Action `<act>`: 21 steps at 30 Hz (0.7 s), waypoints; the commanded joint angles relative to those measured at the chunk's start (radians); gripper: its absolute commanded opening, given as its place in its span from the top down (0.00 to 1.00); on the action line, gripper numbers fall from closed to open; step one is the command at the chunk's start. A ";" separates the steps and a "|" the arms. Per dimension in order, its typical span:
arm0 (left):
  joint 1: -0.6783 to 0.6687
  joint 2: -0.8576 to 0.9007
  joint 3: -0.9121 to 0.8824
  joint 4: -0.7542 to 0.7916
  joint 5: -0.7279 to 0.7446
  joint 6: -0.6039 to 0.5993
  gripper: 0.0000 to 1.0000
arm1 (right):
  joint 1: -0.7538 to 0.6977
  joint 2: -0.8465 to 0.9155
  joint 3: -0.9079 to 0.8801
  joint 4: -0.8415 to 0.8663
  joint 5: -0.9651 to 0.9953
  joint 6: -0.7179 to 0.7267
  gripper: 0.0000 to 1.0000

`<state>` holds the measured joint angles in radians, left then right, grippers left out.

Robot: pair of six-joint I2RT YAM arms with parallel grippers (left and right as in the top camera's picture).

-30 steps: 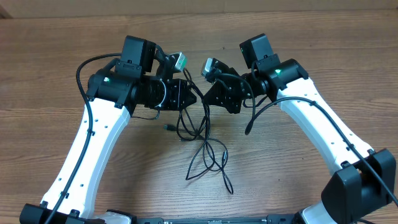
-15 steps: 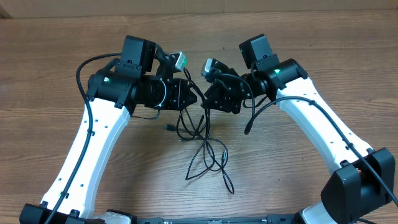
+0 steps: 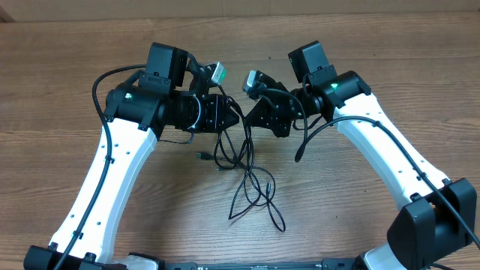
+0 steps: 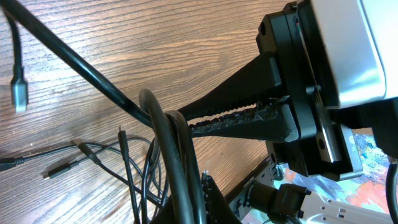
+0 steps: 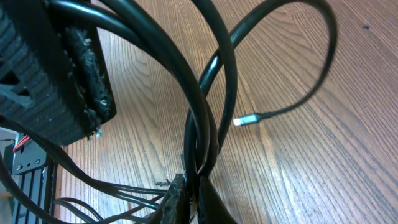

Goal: Untangle cables

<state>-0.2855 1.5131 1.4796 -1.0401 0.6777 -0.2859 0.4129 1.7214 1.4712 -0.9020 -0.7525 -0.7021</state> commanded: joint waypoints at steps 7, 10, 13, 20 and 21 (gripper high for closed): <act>0.003 0.004 0.014 0.006 0.029 -0.010 0.95 | 0.003 0.000 0.001 -0.006 -0.109 -0.002 0.58; 0.003 0.004 0.014 0.005 0.055 -0.010 0.96 | 0.003 0.000 0.001 0.004 -0.109 -0.002 0.58; 0.003 0.004 0.014 0.006 0.079 -0.010 0.96 | 0.003 0.000 0.001 0.004 -0.109 -0.002 0.61; 0.003 0.004 0.014 0.010 0.099 -0.010 0.96 | 0.003 0.000 0.001 0.003 -0.109 -0.002 0.96; 0.003 0.004 0.014 0.010 0.097 -0.010 0.95 | 0.003 0.000 0.001 0.002 -0.109 -0.002 0.96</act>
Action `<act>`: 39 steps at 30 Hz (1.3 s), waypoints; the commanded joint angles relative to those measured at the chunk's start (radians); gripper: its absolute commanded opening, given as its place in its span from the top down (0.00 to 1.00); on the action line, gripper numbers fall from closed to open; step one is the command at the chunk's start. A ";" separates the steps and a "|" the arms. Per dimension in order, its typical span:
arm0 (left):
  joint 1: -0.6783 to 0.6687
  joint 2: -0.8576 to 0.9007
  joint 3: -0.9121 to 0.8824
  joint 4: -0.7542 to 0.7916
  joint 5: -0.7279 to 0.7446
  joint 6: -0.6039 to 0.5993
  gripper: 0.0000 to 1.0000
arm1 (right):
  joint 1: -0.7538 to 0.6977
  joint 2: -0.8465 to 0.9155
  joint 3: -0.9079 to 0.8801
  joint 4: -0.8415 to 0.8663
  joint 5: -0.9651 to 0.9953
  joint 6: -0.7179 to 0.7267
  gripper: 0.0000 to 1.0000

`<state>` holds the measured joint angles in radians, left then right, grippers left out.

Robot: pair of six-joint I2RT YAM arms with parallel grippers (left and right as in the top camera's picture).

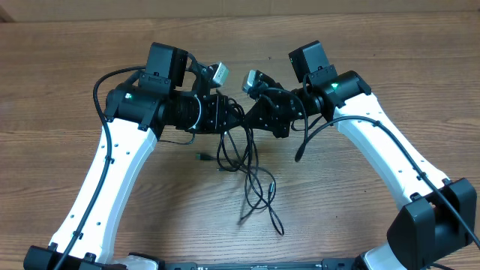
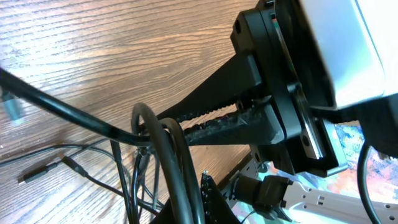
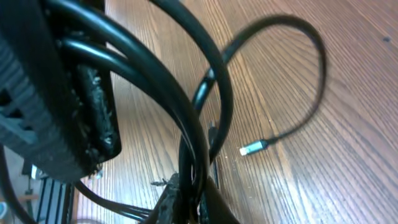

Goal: Untangle cables

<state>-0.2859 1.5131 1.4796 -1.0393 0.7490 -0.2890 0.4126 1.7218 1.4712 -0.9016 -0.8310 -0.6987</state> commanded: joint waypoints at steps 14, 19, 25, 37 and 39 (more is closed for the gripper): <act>0.005 0.004 0.014 0.007 -0.389 -0.097 0.96 | 0.003 -0.001 0.001 -0.144 -0.023 -0.009 0.96; 0.005 0.004 0.014 -0.004 -0.566 -0.146 0.96 | 0.003 -0.001 0.001 -0.164 -0.024 -0.009 0.96; 0.005 0.005 0.014 -0.046 -0.724 -0.146 0.96 | 0.003 -0.001 0.002 -0.167 -0.024 -0.009 0.96; 0.005 0.005 0.014 -0.195 -0.996 -0.285 0.95 | -0.188 -0.001 0.002 -0.084 -0.023 0.362 0.96; 0.005 0.005 0.014 -0.194 -0.996 -0.298 0.96 | -0.254 -0.001 0.002 -0.081 -0.022 0.416 0.96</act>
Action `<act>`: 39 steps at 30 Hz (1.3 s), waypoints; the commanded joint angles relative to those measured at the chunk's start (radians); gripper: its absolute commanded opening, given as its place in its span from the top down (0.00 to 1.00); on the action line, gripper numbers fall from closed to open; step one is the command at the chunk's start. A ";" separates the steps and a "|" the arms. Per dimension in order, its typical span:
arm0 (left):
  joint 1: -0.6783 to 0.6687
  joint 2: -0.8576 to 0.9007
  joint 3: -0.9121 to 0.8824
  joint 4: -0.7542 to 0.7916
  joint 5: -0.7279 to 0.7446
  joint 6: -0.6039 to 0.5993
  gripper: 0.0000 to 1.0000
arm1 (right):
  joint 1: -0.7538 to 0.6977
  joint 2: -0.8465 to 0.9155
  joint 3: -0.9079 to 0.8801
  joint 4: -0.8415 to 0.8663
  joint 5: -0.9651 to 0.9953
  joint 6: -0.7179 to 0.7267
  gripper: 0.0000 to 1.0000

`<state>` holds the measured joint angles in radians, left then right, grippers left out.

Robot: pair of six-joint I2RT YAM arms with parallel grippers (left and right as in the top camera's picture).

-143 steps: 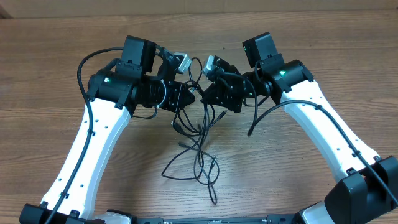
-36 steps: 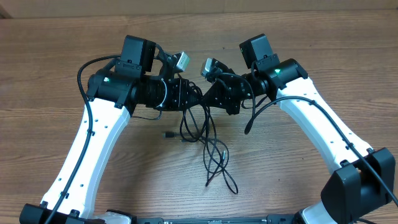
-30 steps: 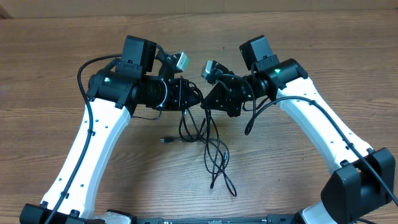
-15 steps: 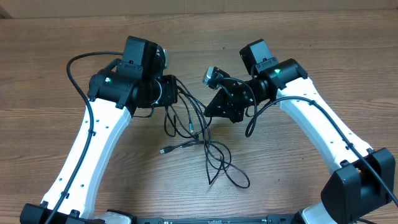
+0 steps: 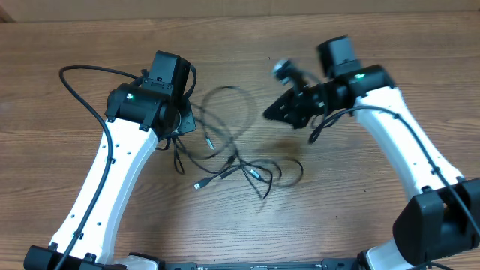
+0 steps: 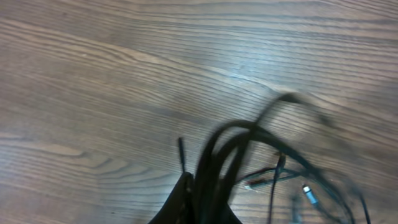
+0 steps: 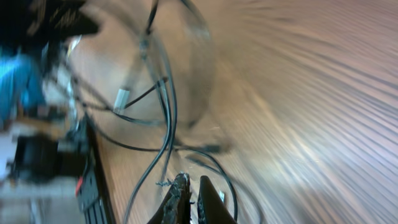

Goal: Untangle cables

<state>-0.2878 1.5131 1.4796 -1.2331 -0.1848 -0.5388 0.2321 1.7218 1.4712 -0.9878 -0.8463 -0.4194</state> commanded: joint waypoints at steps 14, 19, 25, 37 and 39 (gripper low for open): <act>0.007 0.005 0.014 0.108 0.416 0.348 0.96 | -0.211 -0.001 0.002 -0.014 -0.008 0.111 0.55; 0.006 0.004 0.015 0.149 0.718 0.486 0.96 | -0.143 -0.001 0.002 -0.029 -0.008 0.019 0.27; 0.020 0.003 0.061 0.276 0.993 0.577 0.96 | -0.105 -0.001 0.002 -0.058 0.025 -0.041 0.00; 0.026 0.003 0.404 0.298 0.246 0.499 0.96 | -0.329 -0.001 0.002 -0.108 0.209 0.165 0.00; 0.025 0.003 0.409 0.324 0.099 0.491 0.96 | -0.372 -0.001 0.002 -0.112 0.209 0.170 0.00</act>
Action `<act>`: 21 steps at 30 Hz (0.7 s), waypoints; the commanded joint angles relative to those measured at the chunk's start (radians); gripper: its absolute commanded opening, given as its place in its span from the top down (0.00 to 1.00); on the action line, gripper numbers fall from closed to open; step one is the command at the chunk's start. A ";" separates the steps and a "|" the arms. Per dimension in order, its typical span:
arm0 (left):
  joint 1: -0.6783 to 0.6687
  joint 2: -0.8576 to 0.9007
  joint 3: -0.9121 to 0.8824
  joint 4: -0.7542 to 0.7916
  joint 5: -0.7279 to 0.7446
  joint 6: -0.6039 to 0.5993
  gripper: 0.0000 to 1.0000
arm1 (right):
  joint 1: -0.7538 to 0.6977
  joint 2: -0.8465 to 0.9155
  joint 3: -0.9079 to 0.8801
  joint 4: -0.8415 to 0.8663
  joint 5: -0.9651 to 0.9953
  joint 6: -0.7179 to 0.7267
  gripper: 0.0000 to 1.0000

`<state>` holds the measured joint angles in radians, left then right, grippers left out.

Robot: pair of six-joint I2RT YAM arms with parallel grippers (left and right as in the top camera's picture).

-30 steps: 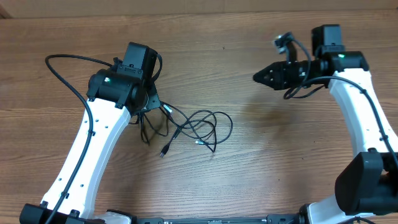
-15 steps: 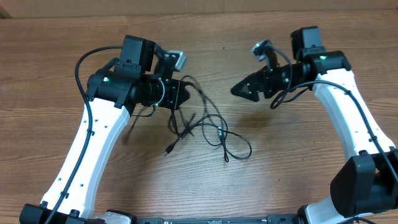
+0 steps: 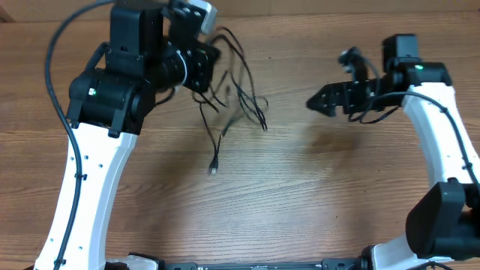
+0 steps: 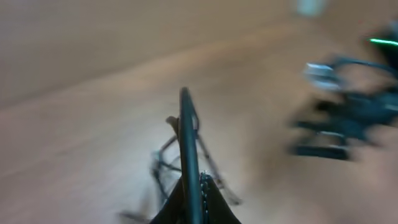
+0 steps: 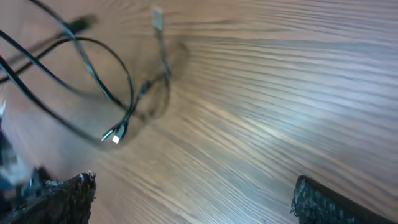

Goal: Untangle cables

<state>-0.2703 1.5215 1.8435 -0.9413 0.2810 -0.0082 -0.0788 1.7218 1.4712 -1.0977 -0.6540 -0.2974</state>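
A bundle of thin black cables (image 3: 238,86) hangs from my left gripper (image 3: 210,56), which is raised high at the back left. One plug end (image 3: 213,169) dangles lowest. In the blurred left wrist view the left gripper (image 4: 194,186) is shut on a black cable (image 4: 187,134). My right gripper (image 3: 312,103) is off to the right, apart from the cables. In the right wrist view the right gripper (image 5: 193,199) is open with nothing between its fingers (image 5: 68,193). The cables (image 5: 118,93) show at that view's upper left.
The wooden table (image 3: 315,195) lies below both arms. My right arm's own black lead (image 3: 375,112) loops by its wrist. My left arm's lead (image 3: 64,45) arcs over at the far left.
My left gripper has risen from low on the left and now carries the cables hanging in the air. My right gripper has opened, holds nothing, and sits farther right.
Both grippers were shut on the cable bundle close together at mid-table, the loops hanging below them. Later they stood apart, the cables spread along the table between them. Now the right has let go and the left alone holds the bundle up.
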 commanded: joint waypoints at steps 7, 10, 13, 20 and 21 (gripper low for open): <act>-0.039 0.040 0.043 0.060 -0.385 0.021 0.96 | -0.140 -0.001 0.002 -0.027 0.017 0.048 0.00; -0.096 0.101 0.043 0.045 -0.389 0.040 0.96 | -0.142 -0.001 0.002 -0.042 0.017 0.048 0.00; -0.150 0.192 0.043 0.035 -0.388 0.039 0.96 | -0.142 -0.001 0.002 -0.053 0.017 0.047 0.00; -0.267 0.390 0.043 0.003 -0.333 0.027 0.00 | -0.142 -0.001 0.002 -0.051 0.018 0.047 0.00; -0.280 0.402 0.043 0.002 -0.333 0.027 0.00 | -0.142 -0.001 0.002 -0.049 0.018 0.047 0.00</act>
<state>-0.5087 1.8935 1.8717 -0.9344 -0.0792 0.0166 -0.2161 1.7218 1.4712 -1.1522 -0.6384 -0.2546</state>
